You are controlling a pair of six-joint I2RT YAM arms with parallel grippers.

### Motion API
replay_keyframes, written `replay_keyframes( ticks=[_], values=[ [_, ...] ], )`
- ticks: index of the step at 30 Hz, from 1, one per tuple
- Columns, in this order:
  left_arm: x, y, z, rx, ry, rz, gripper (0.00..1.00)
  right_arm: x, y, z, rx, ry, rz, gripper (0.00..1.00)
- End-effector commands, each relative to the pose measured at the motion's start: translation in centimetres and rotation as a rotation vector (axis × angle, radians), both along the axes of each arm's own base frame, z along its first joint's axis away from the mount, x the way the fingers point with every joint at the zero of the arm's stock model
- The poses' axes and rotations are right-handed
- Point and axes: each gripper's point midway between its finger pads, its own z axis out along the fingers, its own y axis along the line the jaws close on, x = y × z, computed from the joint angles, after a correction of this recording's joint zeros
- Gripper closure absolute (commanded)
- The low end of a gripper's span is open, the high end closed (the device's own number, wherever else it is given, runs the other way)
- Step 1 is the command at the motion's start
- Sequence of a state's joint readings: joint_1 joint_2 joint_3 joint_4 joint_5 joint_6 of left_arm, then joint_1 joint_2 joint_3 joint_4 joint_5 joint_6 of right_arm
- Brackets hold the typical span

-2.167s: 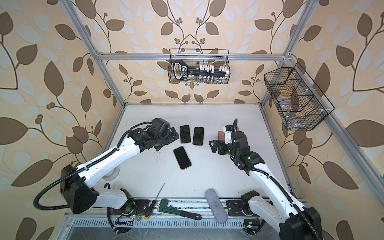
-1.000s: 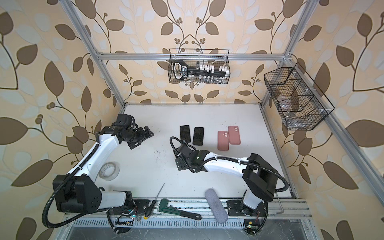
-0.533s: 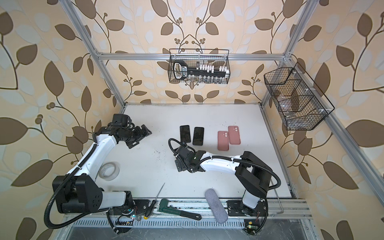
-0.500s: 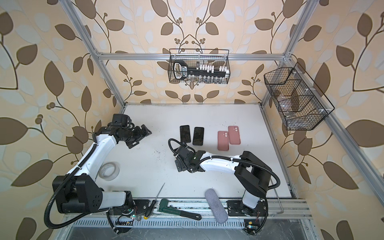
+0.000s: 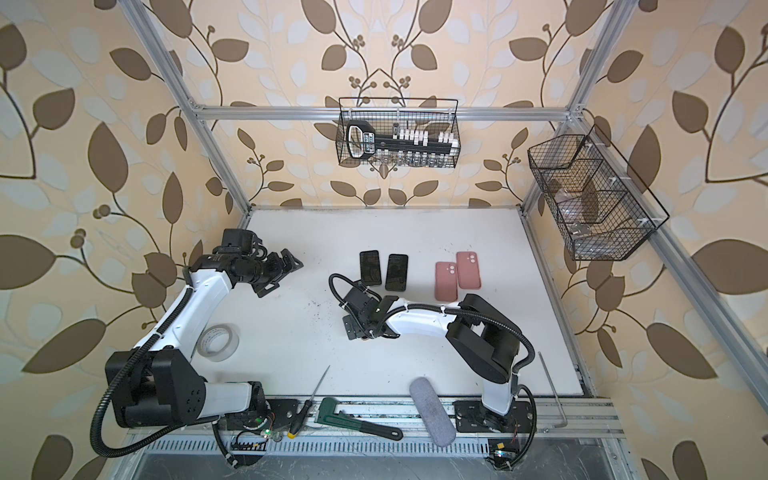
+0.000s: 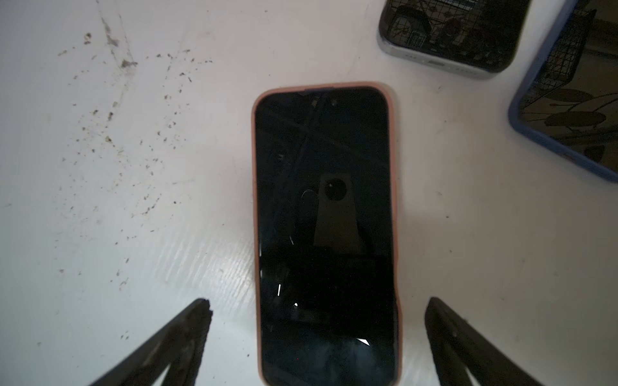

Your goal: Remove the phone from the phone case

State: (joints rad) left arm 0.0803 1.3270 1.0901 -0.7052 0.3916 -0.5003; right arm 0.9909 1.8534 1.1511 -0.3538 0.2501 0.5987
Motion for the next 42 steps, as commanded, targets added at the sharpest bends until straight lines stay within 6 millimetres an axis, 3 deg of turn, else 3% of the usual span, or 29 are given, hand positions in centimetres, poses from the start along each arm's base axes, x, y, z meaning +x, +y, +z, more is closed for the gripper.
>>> replay_keyframes(
  ticks=[1,12,19,25,33,42],
  values=[
    [0.0,0.0,0.6,-0.018,-0.029,-0.003,0.01,0.3,0.5,-0.4,-0.004,0.014,-0.001,0.00],
    [-0.2,0.1,0.5,-0.019,-0.027,-0.001,0.01,0.4,1.1,-1.7,-0.028,0.036,0.001,0.00],
    [-0.2,0.2,0.6,-0.012,-0.031,0.002,0.01,0.5,0.7,-2.3,-0.063,0.037,-0.001,0.04],
    [-0.3,0.2,0.5,-0.010,-0.029,0.002,0.01,0.5,0.0,-2.4,-0.099,0.031,0.003,0.13],
    [-0.2,0.2,0.3,-0.011,-0.025,0.007,0.01,0.1,-1.0,-3.3,-0.181,0.033,0.024,0.14],
    [-1.5,0.2,-0.4,-0.017,0.001,0.018,0.01,0.3,-0.5,-2.8,-0.161,0.022,0.051,0.30]
  ],
)
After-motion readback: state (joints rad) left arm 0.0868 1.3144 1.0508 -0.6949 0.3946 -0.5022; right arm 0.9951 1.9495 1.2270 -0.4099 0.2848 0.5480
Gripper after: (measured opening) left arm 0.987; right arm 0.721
